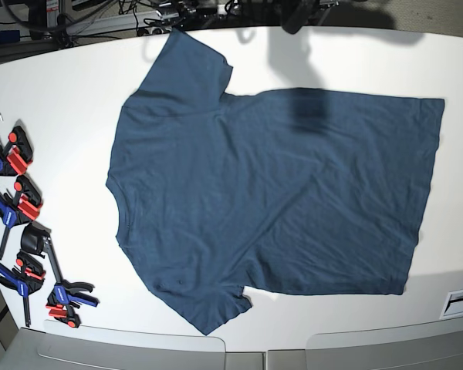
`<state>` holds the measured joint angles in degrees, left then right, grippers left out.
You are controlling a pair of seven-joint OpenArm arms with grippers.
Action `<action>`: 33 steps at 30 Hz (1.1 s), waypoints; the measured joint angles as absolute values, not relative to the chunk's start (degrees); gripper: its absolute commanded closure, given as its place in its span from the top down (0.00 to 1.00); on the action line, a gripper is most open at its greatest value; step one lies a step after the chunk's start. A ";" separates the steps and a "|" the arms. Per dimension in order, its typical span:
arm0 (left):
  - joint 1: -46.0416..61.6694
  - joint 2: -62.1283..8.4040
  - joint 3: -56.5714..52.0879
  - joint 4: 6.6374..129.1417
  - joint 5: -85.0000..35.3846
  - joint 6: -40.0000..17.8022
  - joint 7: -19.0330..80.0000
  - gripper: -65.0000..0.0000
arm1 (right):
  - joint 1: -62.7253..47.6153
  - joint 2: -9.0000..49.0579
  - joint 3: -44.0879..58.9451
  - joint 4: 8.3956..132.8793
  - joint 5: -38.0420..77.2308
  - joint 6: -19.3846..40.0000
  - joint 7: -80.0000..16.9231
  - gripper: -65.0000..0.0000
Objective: Fold the T-shirt properly
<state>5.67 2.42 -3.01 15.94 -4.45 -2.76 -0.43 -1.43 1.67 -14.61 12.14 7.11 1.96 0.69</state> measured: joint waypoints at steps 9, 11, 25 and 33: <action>6.48 2.50 -3.01 16.78 -4.67 -2.79 -0.84 0.00 | -1.41 1.72 -14.61 12.49 7.29 1.93 0.67 0.00; 6.44 2.55 -3.01 16.97 -4.64 -2.79 0.51 0.00 | -1.41 1.72 -14.61 12.51 7.29 1.93 0.69 0.00; 6.46 2.55 -3.01 17.54 -4.67 -2.81 1.93 0.00 | -1.41 1.74 -14.61 12.51 7.31 1.93 0.67 0.00; 7.01 2.55 -3.01 17.80 -4.78 -2.79 1.67 0.00 | -1.41 1.72 -14.61 12.51 7.31 1.93 0.69 0.00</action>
